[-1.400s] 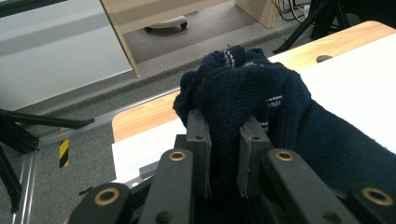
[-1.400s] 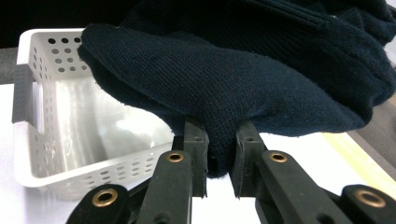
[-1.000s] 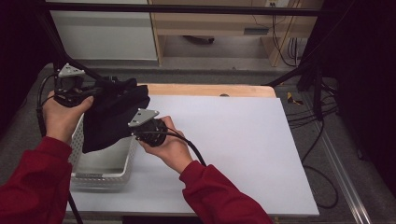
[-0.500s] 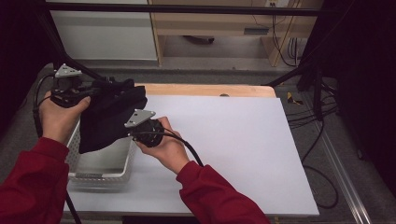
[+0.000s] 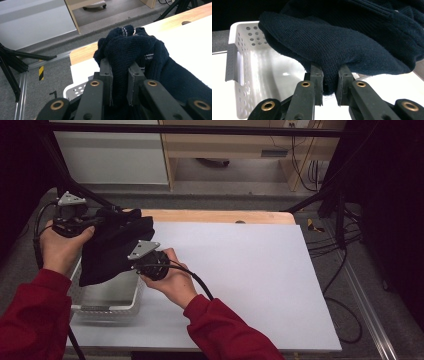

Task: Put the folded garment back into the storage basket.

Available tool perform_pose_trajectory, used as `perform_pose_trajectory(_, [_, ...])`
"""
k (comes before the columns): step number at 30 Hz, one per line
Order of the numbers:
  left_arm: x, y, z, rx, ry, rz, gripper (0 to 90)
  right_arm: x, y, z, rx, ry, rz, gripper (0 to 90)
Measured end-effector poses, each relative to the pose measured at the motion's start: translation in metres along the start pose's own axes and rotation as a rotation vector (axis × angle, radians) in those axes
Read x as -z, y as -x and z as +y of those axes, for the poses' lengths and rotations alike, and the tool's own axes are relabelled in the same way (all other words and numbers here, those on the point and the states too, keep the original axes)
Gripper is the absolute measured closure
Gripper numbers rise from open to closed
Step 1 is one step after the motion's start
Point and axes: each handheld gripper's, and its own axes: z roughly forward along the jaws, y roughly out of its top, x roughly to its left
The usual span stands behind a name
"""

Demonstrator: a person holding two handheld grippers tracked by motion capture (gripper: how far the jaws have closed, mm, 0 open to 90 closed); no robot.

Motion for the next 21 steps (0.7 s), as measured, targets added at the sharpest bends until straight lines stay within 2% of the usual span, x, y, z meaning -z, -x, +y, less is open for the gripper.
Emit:
perform_pose_trajectory(4, [-0.002,-0.002,-0.004,0.005,-0.010,0.002,78.0,-0.005,-0.004,-0.001,0.014,-0.013,0.007,78.9])
perform_pose_trajectory(21, [-0.005,-0.008,-0.013,0.015,-0.036,0.005,78.0,-0.015,-0.010,-0.003,0.001,-0.021,0.028,78.8])
